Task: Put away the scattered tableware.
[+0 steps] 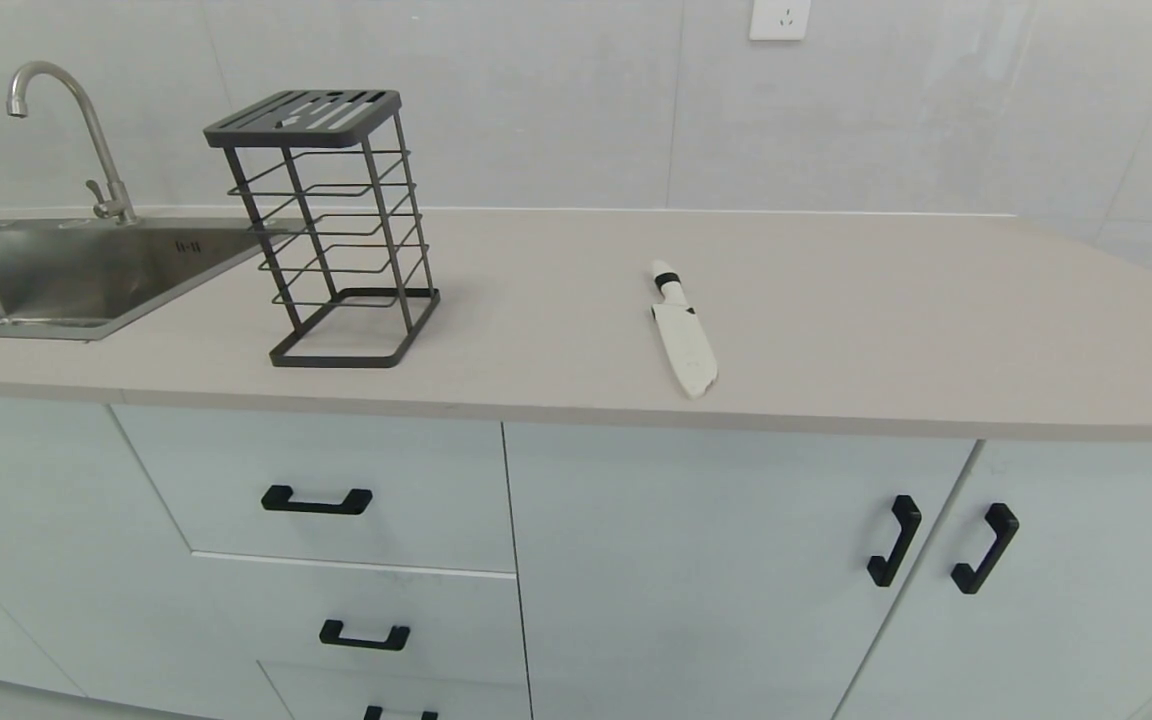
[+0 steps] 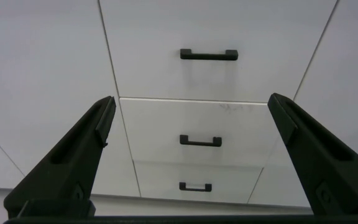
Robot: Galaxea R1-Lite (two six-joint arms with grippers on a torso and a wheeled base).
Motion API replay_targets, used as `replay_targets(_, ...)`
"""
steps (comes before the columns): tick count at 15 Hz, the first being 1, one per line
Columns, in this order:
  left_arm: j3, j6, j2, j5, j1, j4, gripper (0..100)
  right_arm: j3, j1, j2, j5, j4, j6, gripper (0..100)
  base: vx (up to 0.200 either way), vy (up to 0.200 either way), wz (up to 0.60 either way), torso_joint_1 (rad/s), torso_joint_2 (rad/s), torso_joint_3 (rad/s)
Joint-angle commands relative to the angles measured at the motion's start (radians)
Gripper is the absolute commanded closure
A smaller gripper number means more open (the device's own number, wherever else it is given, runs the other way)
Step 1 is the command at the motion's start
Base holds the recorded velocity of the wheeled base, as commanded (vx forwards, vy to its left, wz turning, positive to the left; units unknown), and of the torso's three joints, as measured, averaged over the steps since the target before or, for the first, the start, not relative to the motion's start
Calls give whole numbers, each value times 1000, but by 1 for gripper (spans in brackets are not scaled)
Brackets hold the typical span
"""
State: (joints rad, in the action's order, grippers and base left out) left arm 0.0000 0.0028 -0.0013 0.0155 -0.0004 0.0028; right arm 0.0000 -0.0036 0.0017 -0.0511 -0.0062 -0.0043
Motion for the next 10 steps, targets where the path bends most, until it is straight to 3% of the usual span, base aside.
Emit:
replay_targets(1,0,0,1,0,0,0,0,0,1,1,-1,0,-2,100,0,0,0,0,0,0)
replay_targets(10,0,0,1,0,0,0,0,0,1,1,-4,0,0,100,0,0,0,0,0,0)
